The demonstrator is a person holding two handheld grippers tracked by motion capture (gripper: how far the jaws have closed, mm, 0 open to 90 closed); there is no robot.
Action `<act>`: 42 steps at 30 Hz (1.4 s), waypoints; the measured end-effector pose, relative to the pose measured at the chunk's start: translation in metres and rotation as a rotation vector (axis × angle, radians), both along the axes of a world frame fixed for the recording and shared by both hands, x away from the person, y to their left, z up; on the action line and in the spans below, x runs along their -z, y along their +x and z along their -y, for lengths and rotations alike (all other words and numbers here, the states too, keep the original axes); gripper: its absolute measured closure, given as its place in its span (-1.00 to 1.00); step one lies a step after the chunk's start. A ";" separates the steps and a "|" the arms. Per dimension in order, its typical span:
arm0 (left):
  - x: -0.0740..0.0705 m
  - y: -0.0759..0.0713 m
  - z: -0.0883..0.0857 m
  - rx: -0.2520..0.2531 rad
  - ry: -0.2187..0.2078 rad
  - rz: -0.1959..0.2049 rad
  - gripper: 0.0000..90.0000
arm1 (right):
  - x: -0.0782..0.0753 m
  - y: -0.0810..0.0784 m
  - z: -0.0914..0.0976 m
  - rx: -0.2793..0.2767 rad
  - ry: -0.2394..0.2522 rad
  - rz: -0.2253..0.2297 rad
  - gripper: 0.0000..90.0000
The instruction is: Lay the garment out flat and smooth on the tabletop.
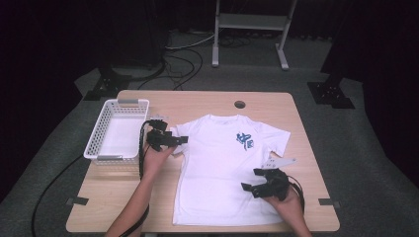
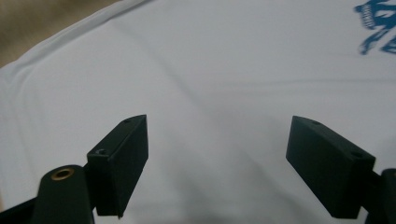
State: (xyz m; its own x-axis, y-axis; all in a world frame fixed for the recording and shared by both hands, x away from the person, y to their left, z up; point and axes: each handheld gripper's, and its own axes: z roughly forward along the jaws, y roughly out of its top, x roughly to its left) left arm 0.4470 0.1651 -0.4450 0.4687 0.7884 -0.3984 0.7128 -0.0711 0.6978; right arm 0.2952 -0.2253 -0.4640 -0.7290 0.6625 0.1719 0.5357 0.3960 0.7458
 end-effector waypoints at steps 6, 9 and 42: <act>0.009 0.016 -0.006 -0.076 -0.153 -0.091 -0.70 | 0.007 -0.019 -0.012 -0.046 -0.015 -0.014 -0.55; 0.015 0.019 -0.009 -0.103 -0.196 -0.134 -0.70 | 0.010 -0.018 -0.009 -0.025 0.009 -0.046 -0.56; 0.030 0.028 -0.020 -0.144 -0.197 -0.165 0.89 | 0.017 -0.018 0.000 -0.027 0.018 -0.054 -0.56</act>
